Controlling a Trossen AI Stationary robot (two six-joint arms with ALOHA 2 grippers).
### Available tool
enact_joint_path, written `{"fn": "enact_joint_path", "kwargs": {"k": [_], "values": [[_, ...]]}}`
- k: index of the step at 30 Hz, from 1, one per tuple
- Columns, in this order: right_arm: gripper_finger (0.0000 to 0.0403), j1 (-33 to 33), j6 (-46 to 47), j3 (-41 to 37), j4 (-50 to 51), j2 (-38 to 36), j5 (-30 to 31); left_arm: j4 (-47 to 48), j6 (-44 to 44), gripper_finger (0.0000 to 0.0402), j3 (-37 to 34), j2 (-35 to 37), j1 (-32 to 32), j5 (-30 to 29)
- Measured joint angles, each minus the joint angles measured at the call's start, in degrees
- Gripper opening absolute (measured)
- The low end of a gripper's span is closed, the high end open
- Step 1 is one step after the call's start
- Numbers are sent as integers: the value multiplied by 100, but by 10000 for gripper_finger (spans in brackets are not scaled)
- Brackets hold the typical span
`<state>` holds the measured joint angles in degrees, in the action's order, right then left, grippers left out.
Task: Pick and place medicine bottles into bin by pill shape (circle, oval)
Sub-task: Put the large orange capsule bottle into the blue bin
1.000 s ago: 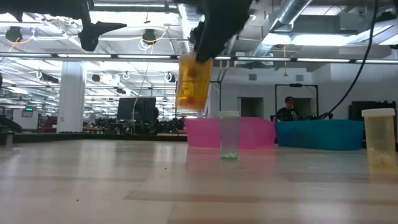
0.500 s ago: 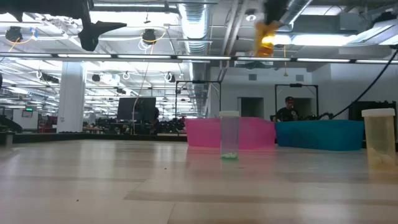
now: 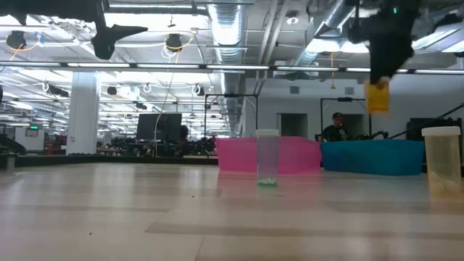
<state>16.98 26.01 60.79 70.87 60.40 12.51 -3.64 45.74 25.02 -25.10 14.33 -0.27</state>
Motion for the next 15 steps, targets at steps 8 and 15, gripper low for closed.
{"fn": "enact_joint_path", "kwargs": {"k": [8,15], "values": [[223,488,570,-1279,-885,-219,-42,19,0,300,0,0,0,-21],[223,745,708,-1739,-1499,24,-37,28,2,300,0,0,0,-54]]}}
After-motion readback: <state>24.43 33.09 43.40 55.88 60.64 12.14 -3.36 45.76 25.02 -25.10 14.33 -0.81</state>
